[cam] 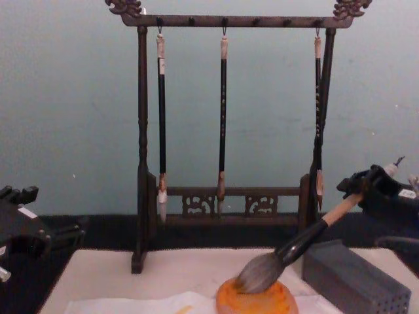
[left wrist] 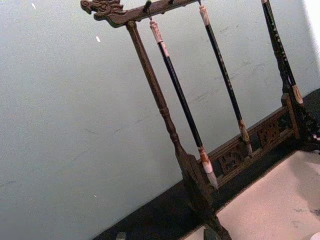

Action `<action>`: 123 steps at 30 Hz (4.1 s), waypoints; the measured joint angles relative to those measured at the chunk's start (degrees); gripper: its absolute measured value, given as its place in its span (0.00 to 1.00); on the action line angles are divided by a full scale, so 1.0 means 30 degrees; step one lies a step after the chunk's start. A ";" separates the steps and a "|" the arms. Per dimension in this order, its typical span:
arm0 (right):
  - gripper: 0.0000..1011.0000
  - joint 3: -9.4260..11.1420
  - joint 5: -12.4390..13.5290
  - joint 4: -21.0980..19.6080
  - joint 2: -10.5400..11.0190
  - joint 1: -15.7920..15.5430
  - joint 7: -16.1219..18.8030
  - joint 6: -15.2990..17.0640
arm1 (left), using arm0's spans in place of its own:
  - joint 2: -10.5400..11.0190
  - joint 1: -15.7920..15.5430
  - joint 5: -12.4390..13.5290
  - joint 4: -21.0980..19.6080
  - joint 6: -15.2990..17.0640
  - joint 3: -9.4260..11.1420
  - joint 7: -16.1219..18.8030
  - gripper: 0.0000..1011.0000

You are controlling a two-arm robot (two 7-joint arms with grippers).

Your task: Pick up the brush from the inkstone, write on the paper, then place the brush back to its original position.

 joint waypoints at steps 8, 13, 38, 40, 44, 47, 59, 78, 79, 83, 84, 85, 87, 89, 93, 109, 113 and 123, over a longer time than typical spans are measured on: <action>0.15 -0.0116 0.0666 0.0047 0.0134 -0.0077 -0.0374 0.0267 | 0.0000 -0.0001 0.0000 0.0000 0.0000 -0.0001 0.0001 0.99; 0.15 -0.0186 0.1100 -0.0044 0.0173 -0.0213 -0.0682 0.0320 | 0.0001 0.0000 0.0000 -0.0001 -0.0001 0.0000 0.0000 0.99; 0.15 -0.0711 0.2544 0.0147 0.0509 -0.0191 -0.1424 -0.0103 | 0.0000 0.0000 0.0000 0.0000 0.0000 0.0000 0.0000 0.99; 0.15 -0.0770 0.2623 0.0186 0.0564 -0.0153 -0.1424 -0.0171 | 0.0000 0.0000 0.0001 -0.0001 0.0000 0.0000 0.0000 0.99; 0.15 -0.0895 0.2733 0.0291 0.0661 -0.0072 -0.1441 -0.0283 | 0.0000 0.0000 0.0000 0.0000 -0.0001 -0.0001 0.0000 0.99; 0.15 -0.0970 0.2792 0.0322 0.0714 -0.0060 -0.1457 -0.0366 | 0.0000 0.0001 0.0000 0.0000 0.0000 0.0000 0.0000 0.99; 0.15 -0.1413 0.3277 0.0373 0.0948 -0.0028 -0.1644 -0.0682 | 0.0000 0.0000 0.0000 0.0000 -0.0001 0.0000 0.0000 0.99; 0.15 -0.1844 0.4261 0.0687 0.1265 0.0144 -0.1647 -0.0954 | 0.0000 0.0000 0.0000 -0.0001 0.0000 -0.0001 0.0000 0.99; 0.15 -0.1838 0.4261 0.0687 0.1262 0.0144 -0.1648 -0.0954 | 0.0000 0.0000 0.0000 0.0000 0.0000 -0.0001 0.0000 0.99; 0.15 -0.1820 0.4252 0.0694 0.1243 0.0143 -0.1647 -0.0955 | 0.0000 0.0001 0.0000 0.0000 0.0000 0.0000 0.0000 0.99; 0.15 -0.1815 0.4252 0.0697 0.1239 0.0143 -0.1647 -0.0955 | -0.0001 0.0000 0.0000 -0.0001 0.0001 0.0000 0.0000 0.99; 0.15 -0.1812 0.4252 0.0700 0.1236 0.0143 -0.1647 -0.0955 | 0.0001 0.0000 0.0000 0.0001 0.0000 0.0000 0.0000 0.99; 0.15 -0.1798 0.4251 0.0705 0.1228 0.0146 -0.1646 -0.0956 | 0.0001 -0.0001 0.0000 -0.0001 0.0000 -0.0001 0.0000 0.99; 0.17 -0.1787 0.4244 0.0709 0.1221 0.0148 -0.1642 -0.0954 | 0.0001 0.0001 0.0000 0.0000 0.0000 0.0000 0.0000 0.99; 0.27 -0.1774 0.4232 0.0714 0.1215 0.0152 -0.1638 -0.0956 | 0.0000 -0.0001 -0.0001 0.0000 0.0000 -0.0001 0.0000 0.99; 0.78 -0.1745 0.4184 0.0740 0.1187 0.0175 -0.1629 -0.0931 | 0.0001 0.0000 0.0000 -0.0001 0.0000 0.0000 -0.0001 0.99; 0.88 -0.1745 0.4178 0.0740 0.1188 0.0175 -0.1629 -0.0926 | 0.0000 0.0000 0.0001 0.0000 0.0000 -0.0001 0.0000 0.99; 0.99 -0.1805 0.4171 0.0593 0.1265 0.0094 -0.1629 -0.0985 | 0.0001 0.0000 0.0000 0.0000 0.0000 -0.0001 0.0000 0.99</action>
